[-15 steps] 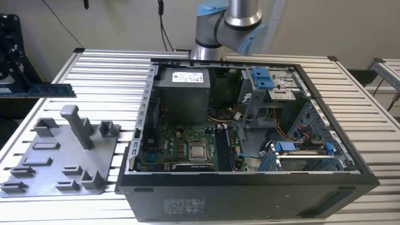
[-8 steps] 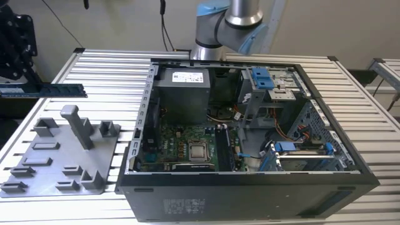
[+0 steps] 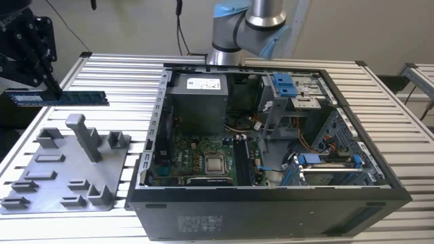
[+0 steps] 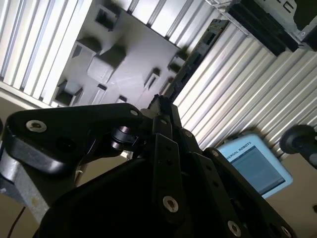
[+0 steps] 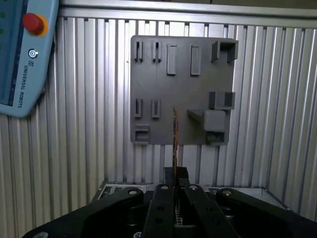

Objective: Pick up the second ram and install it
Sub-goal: 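Pick up the second ram and move it above second insertion slot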

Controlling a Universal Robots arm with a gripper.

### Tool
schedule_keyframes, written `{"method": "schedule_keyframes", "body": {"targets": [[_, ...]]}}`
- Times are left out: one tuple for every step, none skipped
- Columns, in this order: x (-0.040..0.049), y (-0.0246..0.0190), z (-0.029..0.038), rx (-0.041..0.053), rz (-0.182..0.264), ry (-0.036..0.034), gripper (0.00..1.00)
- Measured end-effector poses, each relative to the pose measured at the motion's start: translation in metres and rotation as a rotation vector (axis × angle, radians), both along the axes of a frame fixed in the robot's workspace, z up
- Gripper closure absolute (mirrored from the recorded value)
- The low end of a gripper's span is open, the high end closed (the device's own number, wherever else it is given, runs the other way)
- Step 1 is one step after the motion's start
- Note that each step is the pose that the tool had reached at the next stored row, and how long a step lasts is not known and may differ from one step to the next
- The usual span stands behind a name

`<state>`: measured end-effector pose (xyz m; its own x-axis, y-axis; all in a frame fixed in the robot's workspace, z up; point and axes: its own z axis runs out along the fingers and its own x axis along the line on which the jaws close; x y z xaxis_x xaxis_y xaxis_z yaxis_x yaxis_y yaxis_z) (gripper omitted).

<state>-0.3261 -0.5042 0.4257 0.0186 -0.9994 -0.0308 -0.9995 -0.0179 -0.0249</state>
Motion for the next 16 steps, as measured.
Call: {"method": "schedule_keyframes", "body": {"targets": [[0.0028,0.0,0.0,0.0001,0.0,-0.0001,0.86],[0.0054,0.0,-0.0001,0.0001,0.0,-0.0001,0.86],[0.008,0.0,-0.0001,0.0001,0.0,-0.0001,0.86],[0.0105,0.0,0.0,0.0001,0.0,-0.0001,0.86],[0.013,0.0,0.0,0.0001,0.0,0.0,0.86],[0.0154,0.0,0.0,0.0,0.0,0.0,0.86],[0.018,0.0,0.0,0.0001,0.0,-0.0001,0.86],[0.0203,0.0,0.0,0.0001,0.0,-0.0001,0.86],[0.0226,0.0,0.0,0.0001,0.0,-0.0001,0.86],[0.0249,0.0,0.0,0.0001,0.0,-0.0001,0.86],[0.0269,0.0,0.0,0.0001,0.0,-0.0001,0.86],[0.0293,0.0,0.0,0.0001,0.0,0.0,0.86],[0.0316,0.0,0.0,0.0001,0.0,-0.0001,0.86],[0.0341,0.0,0.0,0.0,0.0,0.0,0.86],[0.0365,0.0,0.0,0.0,0.0,0.0,0.86],[0.0393,0.0,0.0,0.0001,0.0,-0.0001,0.86]]}}
